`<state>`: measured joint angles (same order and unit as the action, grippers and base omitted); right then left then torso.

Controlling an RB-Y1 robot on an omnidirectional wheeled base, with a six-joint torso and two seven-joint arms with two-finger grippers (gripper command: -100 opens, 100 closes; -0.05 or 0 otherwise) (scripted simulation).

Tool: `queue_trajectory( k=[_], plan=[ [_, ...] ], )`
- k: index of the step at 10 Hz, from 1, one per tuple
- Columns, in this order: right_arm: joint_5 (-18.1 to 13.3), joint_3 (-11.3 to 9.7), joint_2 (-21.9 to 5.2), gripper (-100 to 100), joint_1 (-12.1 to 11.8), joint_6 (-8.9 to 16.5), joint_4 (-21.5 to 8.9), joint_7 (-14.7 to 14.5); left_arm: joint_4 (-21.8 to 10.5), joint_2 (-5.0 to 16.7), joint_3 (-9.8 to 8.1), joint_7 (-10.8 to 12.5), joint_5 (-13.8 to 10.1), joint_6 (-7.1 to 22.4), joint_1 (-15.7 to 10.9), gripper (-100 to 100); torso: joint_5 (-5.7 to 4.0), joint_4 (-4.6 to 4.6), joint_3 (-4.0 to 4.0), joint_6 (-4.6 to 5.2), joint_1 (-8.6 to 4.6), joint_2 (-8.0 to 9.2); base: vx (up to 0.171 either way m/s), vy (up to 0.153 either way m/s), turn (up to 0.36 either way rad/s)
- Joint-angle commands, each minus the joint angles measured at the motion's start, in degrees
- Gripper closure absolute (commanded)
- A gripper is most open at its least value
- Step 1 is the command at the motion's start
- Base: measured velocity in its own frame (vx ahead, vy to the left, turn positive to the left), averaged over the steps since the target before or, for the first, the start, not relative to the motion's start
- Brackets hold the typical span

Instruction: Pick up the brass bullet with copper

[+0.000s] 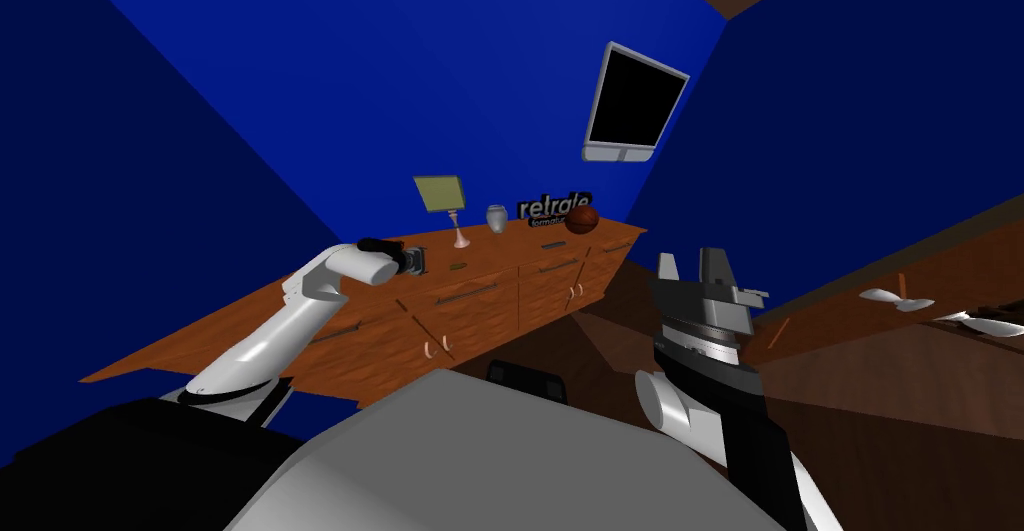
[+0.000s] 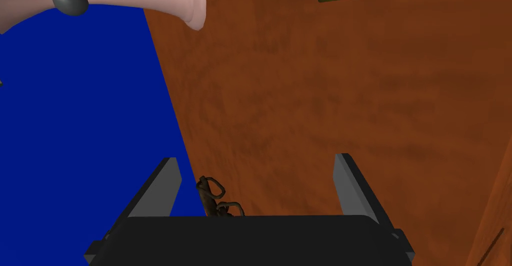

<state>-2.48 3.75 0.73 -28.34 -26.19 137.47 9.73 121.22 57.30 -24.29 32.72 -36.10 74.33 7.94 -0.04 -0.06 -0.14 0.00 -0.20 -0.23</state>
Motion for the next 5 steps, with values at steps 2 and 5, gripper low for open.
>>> queue_trajectory(
  k=[2,5],
  plan=[
    [0.00,0.00,0.00,0,0.00,0.00,0.00,0.00,-0.31,0.32,-0.37,0.39,-1.09,3.53,-0.21,-100,0.01,0.00,0.00,-0.02,0.03,0.02,0.045,-0.027,-0.012],
    [0.00,0.00,0.00,0,0.00,0.00,0.00,0.00,-2.32,1.50,-1.29,1.51,-5.27,8.85,-1.50,-100,0.01,0.01,0.03,-0.02,0.03,0.06,0.056,-0.043,-0.070]
  ],
)
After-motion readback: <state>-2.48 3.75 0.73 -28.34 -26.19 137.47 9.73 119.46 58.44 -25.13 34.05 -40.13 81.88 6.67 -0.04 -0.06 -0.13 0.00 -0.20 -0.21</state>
